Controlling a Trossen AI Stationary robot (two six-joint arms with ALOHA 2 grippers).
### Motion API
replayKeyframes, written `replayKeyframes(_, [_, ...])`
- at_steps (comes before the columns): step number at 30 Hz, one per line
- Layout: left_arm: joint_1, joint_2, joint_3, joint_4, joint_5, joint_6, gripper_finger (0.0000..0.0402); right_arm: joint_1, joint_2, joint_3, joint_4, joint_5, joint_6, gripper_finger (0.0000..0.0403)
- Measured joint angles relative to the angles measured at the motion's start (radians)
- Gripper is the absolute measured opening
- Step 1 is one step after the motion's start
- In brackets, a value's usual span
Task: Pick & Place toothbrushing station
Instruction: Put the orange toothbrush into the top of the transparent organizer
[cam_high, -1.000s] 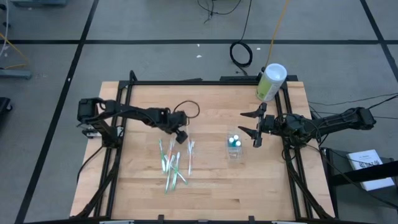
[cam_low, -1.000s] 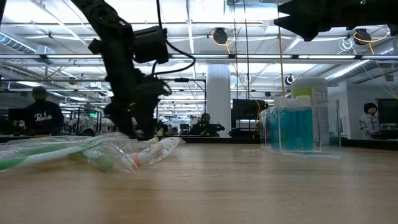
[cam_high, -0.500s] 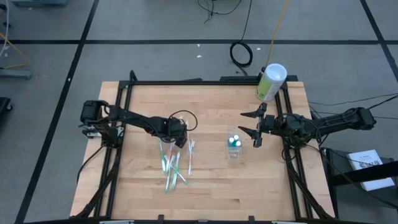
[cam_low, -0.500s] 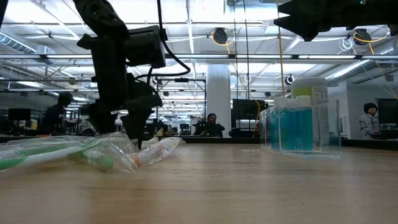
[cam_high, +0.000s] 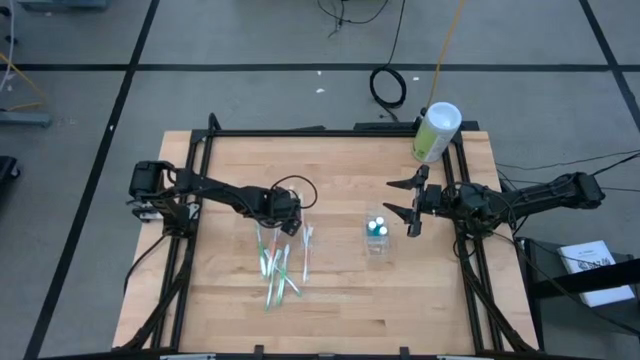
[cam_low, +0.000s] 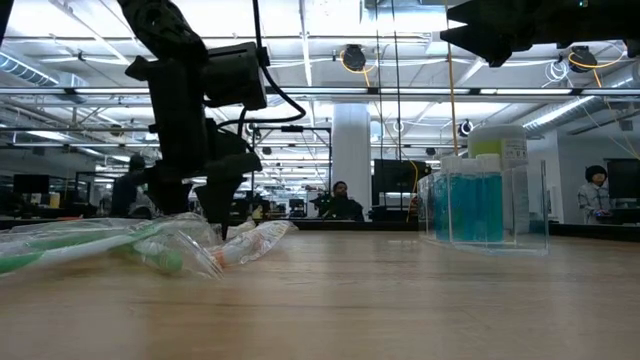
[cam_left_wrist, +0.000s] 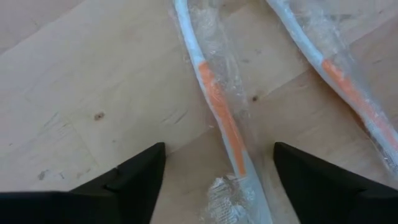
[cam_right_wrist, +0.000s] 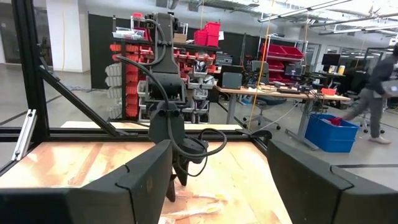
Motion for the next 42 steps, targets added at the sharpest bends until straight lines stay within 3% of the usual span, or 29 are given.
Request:
replayKeyframes(10, [0.005,0.001,0.000,0.016,-0.011,0.009,0.0169,0.000,0.000,0.000,0.000,0.000,0.000,0.0254])
replayKeyframes(28, [0.040,-0.002,0.000,0.059,-0.014,0.194,0.0066,0.000,0.000,0.000,0.000,0.000,0.012,0.0254])
replayKeyframes(34, [0.042,-0.064,-0.003,0.054,-0.108,0.244,0.0011,0.000,0.000,0.000,0.000,0.002,0.012,0.0254])
replayKeyframes(42, [0.032,-0.219,-0.002,0.069,-0.265,0.336,0.0019,-0.006,0.001,0.000,0.000,0.003,0.015,0.0254])
